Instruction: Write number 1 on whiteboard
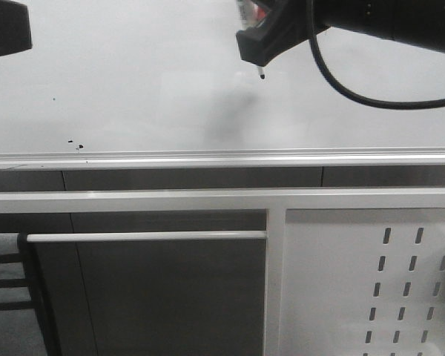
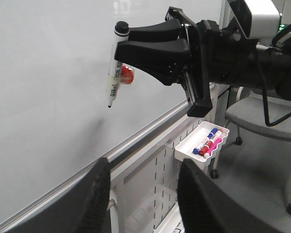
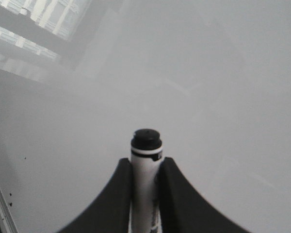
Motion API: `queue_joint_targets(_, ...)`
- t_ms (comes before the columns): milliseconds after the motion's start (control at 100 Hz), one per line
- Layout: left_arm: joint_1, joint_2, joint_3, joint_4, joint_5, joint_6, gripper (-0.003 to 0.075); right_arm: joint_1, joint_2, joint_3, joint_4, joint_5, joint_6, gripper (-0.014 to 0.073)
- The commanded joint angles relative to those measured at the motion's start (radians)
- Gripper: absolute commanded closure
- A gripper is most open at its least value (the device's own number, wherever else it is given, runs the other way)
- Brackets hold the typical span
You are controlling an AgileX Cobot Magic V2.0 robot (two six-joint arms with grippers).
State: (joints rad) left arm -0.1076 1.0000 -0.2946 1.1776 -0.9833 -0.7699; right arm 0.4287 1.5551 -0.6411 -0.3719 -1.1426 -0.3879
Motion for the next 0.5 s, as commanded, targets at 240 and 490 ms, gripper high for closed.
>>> queue_joint_targets(240,0.004,-0.011,-0.022,-0.051,-0.052,-0.01,0.0428,-0.013,-0.028,-0.049,0.023,-0.159,-0.073,0.0644)
queue_joint_targets(490,0.004,-0.011,-0.022,-0.051,-0.052,-0.01,0.0428,-0.026,0.02,-0.049,0.04,-0.173,-0.073,0.0644)
